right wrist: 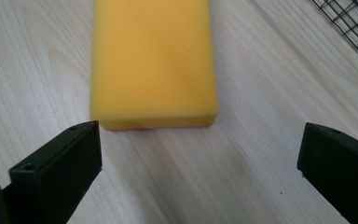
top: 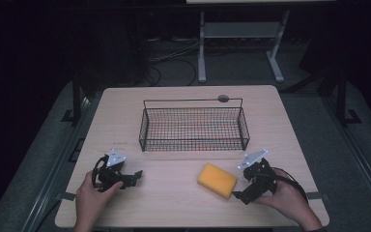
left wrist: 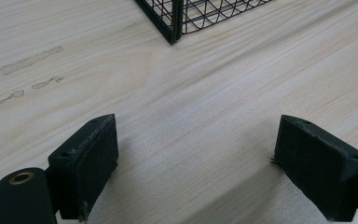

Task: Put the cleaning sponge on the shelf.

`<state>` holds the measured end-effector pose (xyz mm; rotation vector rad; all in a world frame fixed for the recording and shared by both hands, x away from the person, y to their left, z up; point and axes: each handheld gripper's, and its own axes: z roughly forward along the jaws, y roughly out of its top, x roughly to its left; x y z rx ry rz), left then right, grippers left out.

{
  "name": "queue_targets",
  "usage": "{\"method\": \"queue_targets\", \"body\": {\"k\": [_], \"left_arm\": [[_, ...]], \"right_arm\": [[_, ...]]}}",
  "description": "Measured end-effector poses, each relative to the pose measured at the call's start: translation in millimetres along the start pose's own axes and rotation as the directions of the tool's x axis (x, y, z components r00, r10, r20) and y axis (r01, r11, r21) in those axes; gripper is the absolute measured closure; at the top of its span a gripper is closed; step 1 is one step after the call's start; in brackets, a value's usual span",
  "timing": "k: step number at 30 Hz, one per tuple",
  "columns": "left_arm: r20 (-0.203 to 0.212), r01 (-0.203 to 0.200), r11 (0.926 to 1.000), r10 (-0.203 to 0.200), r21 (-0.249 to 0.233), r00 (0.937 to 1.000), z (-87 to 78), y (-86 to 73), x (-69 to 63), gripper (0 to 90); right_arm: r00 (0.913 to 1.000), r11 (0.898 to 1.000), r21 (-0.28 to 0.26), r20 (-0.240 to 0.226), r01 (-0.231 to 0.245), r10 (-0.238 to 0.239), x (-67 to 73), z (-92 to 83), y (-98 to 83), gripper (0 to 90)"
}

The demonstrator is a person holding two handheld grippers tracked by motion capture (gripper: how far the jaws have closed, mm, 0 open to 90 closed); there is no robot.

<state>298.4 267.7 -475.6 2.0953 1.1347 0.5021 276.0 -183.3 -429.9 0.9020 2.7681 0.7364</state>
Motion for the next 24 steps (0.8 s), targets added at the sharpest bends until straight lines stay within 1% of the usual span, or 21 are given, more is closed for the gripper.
{"method": "queue_targets", "body": {"k": [8,10,18,24], "left_arm": [[0.000,0.000,1.0000,0.000,0.000,1.0000,0.0,0.0,0.0,12.7],[0.000,0.000,1.0000,0.000,0.000,1.0000,0.0,0.0,0.0,12.7],[0.000,0.000,1.0000,0.000,0.000,1.0000,0.0,0.0,0.0,12.7],[0.000,0.000,1.0000,0.000,0.000,1.0000,0.0,0.0,0.0,12.7]], "right_arm": [[0.9998,1.000,0.001,-0.005,0.019,-0.019,0.3,3.9,11.3,0.0],[0.9998,1.000,-0.001,-0.012,0.016,-0.016,1.1,4.8,14.5,0.0],[0.9982,0.999,0.003,-0.026,0.054,-0.054,4.3,12.0,28.9,0.0],[0.9971,0.998,0.017,-0.040,0.066,-0.066,6.8,18.7,38.3,0.0]]}}
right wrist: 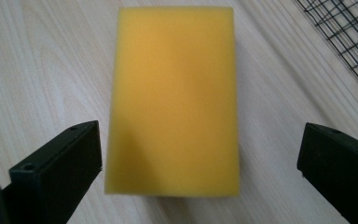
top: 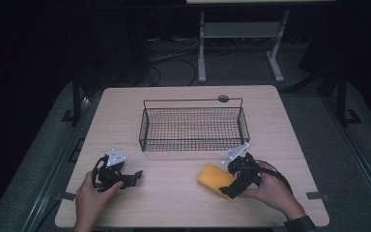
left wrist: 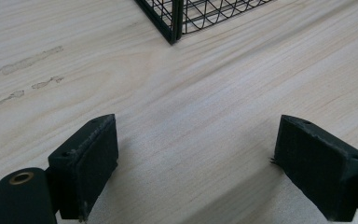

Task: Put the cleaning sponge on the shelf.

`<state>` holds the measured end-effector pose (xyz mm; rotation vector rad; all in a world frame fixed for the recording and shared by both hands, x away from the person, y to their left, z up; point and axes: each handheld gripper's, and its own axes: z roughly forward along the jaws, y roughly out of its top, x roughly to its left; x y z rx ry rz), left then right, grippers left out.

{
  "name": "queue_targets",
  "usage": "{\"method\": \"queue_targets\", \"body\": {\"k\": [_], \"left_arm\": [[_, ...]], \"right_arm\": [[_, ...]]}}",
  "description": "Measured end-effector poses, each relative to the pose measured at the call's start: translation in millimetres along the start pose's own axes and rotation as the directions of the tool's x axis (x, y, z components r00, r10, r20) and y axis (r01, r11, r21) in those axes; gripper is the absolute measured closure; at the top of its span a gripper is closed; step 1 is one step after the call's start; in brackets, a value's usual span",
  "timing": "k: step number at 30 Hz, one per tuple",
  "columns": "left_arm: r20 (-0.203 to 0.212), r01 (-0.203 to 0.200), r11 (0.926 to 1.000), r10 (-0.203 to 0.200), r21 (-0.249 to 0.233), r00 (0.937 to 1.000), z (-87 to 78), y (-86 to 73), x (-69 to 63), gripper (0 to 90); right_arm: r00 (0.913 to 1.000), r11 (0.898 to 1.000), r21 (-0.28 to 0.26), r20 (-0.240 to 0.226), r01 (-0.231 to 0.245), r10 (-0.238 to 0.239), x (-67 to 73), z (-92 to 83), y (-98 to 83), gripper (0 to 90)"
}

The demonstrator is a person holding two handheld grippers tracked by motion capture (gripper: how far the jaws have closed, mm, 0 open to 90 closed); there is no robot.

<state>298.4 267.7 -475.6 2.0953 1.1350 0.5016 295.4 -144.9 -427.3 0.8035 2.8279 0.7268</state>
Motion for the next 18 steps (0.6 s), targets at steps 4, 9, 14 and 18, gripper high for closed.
{"method": "queue_targets", "body": {"k": [4,9,14,18], "left_arm": [[0.000,0.000,1.0000,0.000,0.000,1.0000,0.0,0.0,0.0,12.7],[0.000,0.000,1.0000,0.000,0.000,1.0000,0.0,0.0,0.0,12.7],[0.000,0.000,1.0000,0.000,0.000,1.0000,0.0,0.0,0.0,12.7],[0.000,0.000,1.0000,0.000,0.000,1.0000,0.0,0.0,0.0,12.7]], "right_arm": [[0.9999,1.000,0.012,-0.008,0.012,-0.012,1.8,5.1,5.5,0.0],[0.9995,0.999,0.029,-0.014,0.029,-0.029,5.2,11.5,11.1,0.0],[0.9988,0.998,0.046,-0.017,0.046,-0.045,8.2,17.8,14.9,0.0],[0.9984,0.997,0.056,-0.024,0.052,-0.050,9.2,22.0,17.6,0.0]]}}
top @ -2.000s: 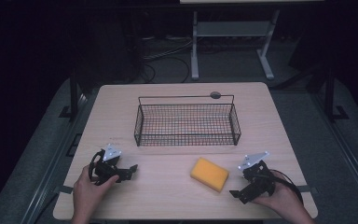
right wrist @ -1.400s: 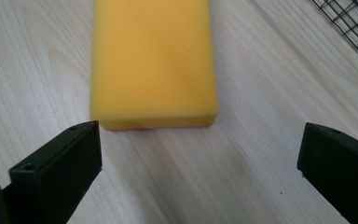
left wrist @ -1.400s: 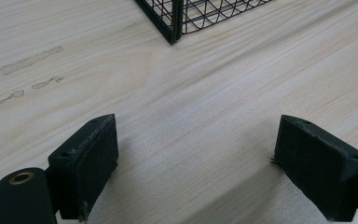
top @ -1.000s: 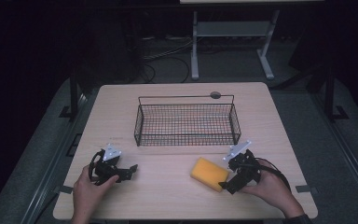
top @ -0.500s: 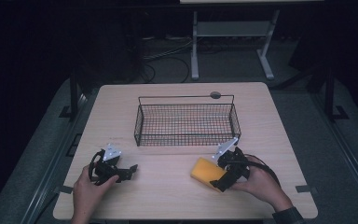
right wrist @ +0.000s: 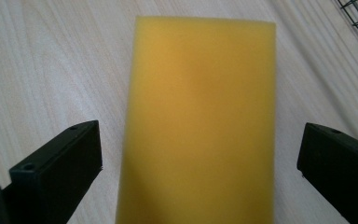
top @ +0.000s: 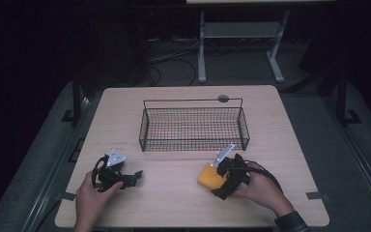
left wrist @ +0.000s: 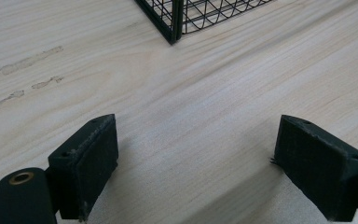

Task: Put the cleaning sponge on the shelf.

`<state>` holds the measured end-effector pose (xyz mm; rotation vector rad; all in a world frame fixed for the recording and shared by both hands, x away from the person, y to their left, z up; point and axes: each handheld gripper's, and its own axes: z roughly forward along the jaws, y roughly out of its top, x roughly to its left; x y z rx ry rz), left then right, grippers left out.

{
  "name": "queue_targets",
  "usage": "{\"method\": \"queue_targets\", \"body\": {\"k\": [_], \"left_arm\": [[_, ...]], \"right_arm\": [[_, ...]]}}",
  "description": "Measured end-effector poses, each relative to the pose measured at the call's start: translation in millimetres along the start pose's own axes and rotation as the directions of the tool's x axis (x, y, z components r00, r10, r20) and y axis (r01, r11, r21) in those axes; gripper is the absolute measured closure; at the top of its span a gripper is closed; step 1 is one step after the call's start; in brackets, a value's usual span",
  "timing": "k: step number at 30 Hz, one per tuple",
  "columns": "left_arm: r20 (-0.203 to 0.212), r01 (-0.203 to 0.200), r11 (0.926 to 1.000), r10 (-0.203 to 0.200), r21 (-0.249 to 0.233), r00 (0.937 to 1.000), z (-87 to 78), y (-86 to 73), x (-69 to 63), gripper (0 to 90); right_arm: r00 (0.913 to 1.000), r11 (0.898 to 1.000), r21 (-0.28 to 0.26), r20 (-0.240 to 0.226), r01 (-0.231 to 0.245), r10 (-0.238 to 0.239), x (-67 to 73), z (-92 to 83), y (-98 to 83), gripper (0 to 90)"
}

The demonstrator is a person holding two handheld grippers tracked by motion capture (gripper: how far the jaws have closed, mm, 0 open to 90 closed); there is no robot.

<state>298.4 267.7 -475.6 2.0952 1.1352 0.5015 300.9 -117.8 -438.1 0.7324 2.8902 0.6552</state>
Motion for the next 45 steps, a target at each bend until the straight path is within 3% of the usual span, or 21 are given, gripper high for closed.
{"method": "queue_targets", "body": {"k": [25,32,35,45], "left_arm": [[0.000,0.000,1.0000,0.000,0.000,1.0000,0.0,0.0,0.0,12.7],[0.000,-0.001,1.0000,0.001,0.000,1.0000,0.0,0.0,0.0,12.7],[0.000,-0.001,1.0000,0.001,0.000,1.0000,0.0,0.0,0.0,12.7],[0.000,0.000,1.0000,0.000,0.000,1.0000,0.0,0.0,0.0,12.7]], "right_arm": [[0.9996,0.997,0.066,0.005,0.027,-0.028,1.1,18.6,11.6,0.2],[0.9995,0.997,0.075,0.013,0.028,-0.029,0.9,19.7,11.2,6.7],[0.9995,0.997,0.075,0.015,0.027,-0.029,0.3,19.1,10.7,13.5],[0.9996,0.997,0.077,0.008,0.025,-0.026,0.2,17.3,10.1,20.8]]}}
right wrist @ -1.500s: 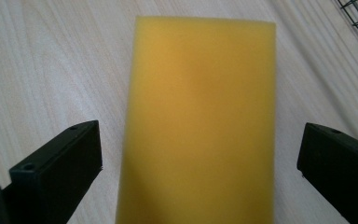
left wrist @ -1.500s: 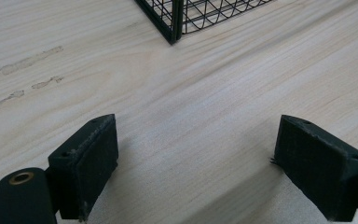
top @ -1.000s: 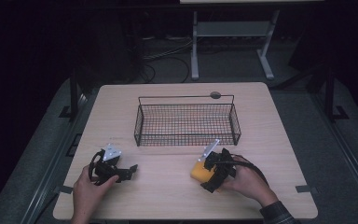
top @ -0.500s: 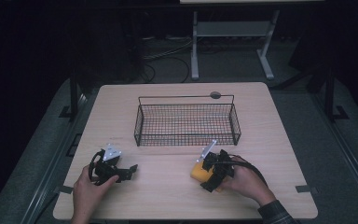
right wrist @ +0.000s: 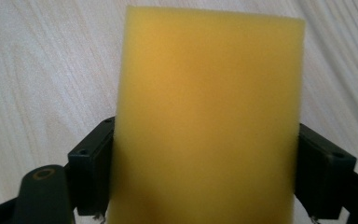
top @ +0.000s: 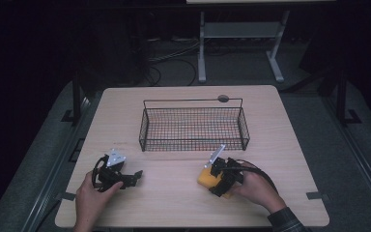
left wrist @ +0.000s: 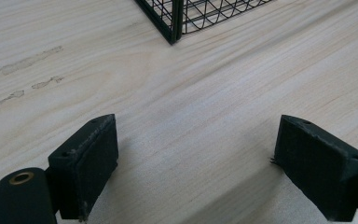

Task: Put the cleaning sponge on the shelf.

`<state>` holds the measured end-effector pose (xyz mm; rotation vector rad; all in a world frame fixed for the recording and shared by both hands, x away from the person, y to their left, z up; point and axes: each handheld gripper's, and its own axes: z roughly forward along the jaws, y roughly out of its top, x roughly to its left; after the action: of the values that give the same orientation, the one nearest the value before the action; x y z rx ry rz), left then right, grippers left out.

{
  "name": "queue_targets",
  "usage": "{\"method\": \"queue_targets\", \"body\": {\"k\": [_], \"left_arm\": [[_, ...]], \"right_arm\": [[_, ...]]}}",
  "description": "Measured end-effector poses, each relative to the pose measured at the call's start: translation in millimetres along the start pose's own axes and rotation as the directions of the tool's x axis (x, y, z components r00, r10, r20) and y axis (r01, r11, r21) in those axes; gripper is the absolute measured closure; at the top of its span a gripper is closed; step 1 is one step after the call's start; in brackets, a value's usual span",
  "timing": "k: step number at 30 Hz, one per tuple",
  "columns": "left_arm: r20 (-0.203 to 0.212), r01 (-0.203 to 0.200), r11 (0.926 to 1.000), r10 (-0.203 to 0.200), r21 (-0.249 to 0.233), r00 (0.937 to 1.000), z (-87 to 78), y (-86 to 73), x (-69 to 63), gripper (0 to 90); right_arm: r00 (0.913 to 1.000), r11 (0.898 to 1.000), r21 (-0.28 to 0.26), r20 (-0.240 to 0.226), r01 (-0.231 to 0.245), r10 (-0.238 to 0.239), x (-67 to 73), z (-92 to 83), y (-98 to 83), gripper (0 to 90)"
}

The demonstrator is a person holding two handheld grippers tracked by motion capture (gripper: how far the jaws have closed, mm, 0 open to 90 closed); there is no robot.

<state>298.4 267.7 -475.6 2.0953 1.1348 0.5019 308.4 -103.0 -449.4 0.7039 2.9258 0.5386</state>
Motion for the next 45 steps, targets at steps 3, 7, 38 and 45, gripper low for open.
{"method": "queue_targets", "body": {"k": [3,7,38,45], "left_arm": [[0.000,0.000,1.0000,0.000,0.000,1.0000,0.0,0.0,0.0,12.7],[0.000,0.000,1.0000,0.000,0.000,1.0000,0.0,0.0,0.0,12.7],[0.000,0.002,1.0000,-0.002,-0.002,1.0000,0.1,0.0,-0.1,12.7],[0.000,0.002,1.0000,-0.002,-0.002,1.0000,0.1,0.0,-0.2,12.7]], "right_arm": [[1.0000,1.000,0.001,0.001,-0.002,0.002,-0.3,-0.3,-0.3,21.3],[1.0000,1.000,-0.001,0.004,-0.007,0.007,-1.0,-0.9,-0.5,21.7],[0.9981,0.997,-0.035,-0.006,-0.062,0.062,-13.8,-27.1,-6.7,21.9],[0.9971,0.996,-0.049,-0.002,-0.075,0.075,-18.1,-36.0,-8.6,21.9]]}}
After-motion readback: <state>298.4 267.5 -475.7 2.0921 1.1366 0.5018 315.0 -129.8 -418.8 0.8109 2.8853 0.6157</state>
